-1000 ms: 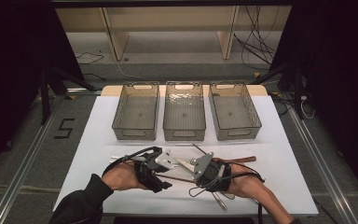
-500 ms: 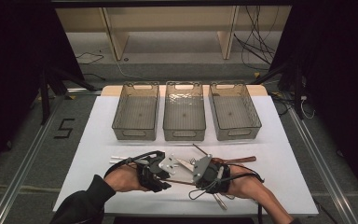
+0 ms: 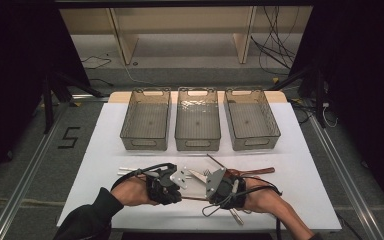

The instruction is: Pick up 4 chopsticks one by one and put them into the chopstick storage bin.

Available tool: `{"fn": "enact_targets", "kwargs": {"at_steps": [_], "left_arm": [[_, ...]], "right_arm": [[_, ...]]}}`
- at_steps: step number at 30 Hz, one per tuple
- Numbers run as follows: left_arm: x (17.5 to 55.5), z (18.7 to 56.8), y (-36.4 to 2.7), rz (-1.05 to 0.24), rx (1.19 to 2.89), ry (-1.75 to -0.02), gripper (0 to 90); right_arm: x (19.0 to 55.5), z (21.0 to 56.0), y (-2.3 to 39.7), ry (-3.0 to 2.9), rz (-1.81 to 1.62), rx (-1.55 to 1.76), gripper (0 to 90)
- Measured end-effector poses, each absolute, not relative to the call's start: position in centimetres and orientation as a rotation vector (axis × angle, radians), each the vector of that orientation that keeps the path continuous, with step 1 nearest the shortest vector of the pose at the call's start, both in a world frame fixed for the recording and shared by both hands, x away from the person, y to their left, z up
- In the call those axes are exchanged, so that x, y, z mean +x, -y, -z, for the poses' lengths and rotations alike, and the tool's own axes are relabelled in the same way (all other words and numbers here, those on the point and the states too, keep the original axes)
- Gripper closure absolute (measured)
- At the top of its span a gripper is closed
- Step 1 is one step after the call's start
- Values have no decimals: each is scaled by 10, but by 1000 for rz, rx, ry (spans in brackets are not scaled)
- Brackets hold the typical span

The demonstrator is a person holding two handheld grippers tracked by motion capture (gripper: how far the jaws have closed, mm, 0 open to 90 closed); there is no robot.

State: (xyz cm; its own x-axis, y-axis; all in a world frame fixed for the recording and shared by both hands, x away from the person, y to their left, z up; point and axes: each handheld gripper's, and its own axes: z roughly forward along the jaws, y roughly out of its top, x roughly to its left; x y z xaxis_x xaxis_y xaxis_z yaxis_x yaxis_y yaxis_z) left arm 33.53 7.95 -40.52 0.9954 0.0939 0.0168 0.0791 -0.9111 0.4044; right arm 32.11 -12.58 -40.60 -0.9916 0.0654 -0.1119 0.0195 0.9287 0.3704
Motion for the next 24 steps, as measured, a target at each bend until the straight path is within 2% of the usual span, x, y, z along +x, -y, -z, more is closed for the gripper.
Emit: {"fn": "enact_targets", "kwargs": {"at_steps": [5, 15, 24], "left_arm": [[332, 404, -79, -34, 2713, -90, 844], [343, 400, -95, -85, 2693, -216, 847], [355, 398, -110, -136, 2609, -407, 847]], "right_arm": [[323, 405, 130, -2966, -583, 98, 804], [335, 390, 161, -2831, -778, 391, 494], [351, 396, 200, -2696, -828, 791, 380]]}}
